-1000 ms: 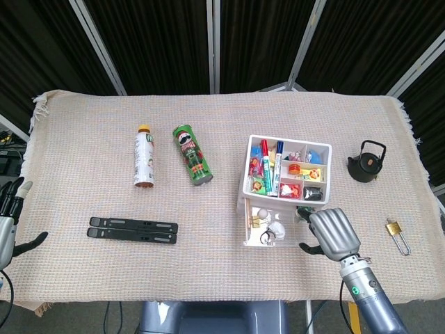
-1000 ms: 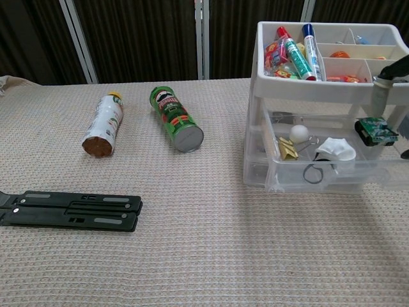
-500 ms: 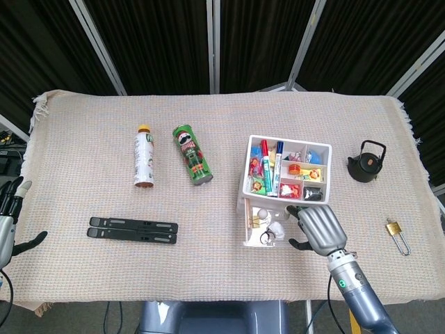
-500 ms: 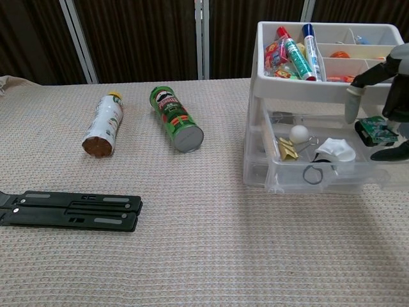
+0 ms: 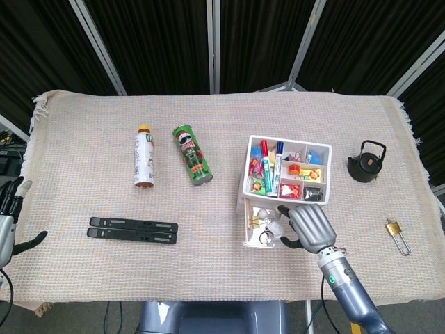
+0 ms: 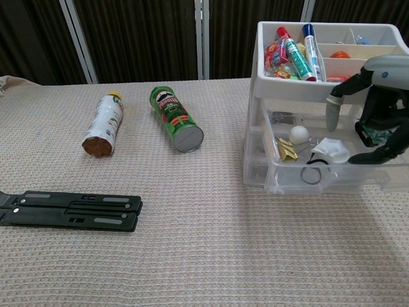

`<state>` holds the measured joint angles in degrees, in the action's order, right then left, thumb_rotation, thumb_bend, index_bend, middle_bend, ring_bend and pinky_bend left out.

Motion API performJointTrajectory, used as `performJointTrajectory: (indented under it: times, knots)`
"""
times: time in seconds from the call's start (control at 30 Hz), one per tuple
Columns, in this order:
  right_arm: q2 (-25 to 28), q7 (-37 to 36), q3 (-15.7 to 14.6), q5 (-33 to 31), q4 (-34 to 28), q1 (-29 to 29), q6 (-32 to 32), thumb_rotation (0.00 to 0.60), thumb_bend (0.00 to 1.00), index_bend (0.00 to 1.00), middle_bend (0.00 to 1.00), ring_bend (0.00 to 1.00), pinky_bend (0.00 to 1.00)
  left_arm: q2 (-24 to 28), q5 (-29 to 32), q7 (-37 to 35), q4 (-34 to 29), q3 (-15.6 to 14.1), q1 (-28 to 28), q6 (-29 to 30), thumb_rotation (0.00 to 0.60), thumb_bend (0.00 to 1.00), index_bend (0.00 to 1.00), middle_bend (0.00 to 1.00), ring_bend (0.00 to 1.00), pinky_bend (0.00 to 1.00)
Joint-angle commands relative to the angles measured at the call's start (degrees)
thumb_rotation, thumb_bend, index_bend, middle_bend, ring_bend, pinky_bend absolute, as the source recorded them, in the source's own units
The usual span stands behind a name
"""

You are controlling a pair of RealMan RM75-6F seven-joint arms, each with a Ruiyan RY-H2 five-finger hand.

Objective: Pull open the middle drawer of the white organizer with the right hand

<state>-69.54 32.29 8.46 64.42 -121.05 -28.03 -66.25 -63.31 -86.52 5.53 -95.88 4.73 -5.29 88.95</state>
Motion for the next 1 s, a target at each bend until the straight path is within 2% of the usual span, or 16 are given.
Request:
performJointTrajectory:
  times: [0.03, 0.27, 0.4, 0.57, 1.0]
  knots:
    - [-0.75, 0.46, 0.02, -0.79, 0.42, -0.71, 0.32, 0.6, 0.09, 0.49, 1.0, 1.0, 0.71, 0.01, 0.0, 0.0, -0.01, -0.02, 0.01, 0.01, 0.6, 0.01, 0.0, 0.0, 0.0, 0.0]
    - [-2.73, 1.81, -0.22, -2.74, 1.45, -2.11, 0.25, 0.6, 0.15, 0.5, 1.0, 1.0, 0.71, 0.03, 0.14, -0.27, 0.13, 0.01, -0.04, -0.13, 0.6, 0.01, 0.0, 0.0, 0.0, 0.0]
    - [-3.41, 2.04, -0.39, -3.37, 1.73, -2.48, -0.06, 0.6, 0.27, 0.52, 1.0, 1.0, 0.71, 0.07, 0.2, -0.47, 0.17, 0.03, -0.07, -0.2, 0.6, 0.01, 0.0, 0.0, 0.0, 0.0]
    - [-3.99, 2.11, -0.97, -3.12, 1.61, -2.61, -0.87, 0.6, 0.34, 0.57, 1.0, 1.0, 0.71, 0.14, 0.18, -0.72, 0.17, 0.01, -0.08, -0.21, 0.6, 0.01, 0.0, 0.0, 0.0, 0.0]
    - [-2.61, 1.35, -1.78, 0.74, -0.92, -1.66, -4.21, 0.6, 0.36, 0.6, 1.0, 1.0, 0.71, 0.22, 0.14, -0.88, 0.13, -0.06, -0.09, -0.25, 0.6, 0.01, 0.0, 0.0, 0.0, 0.0]
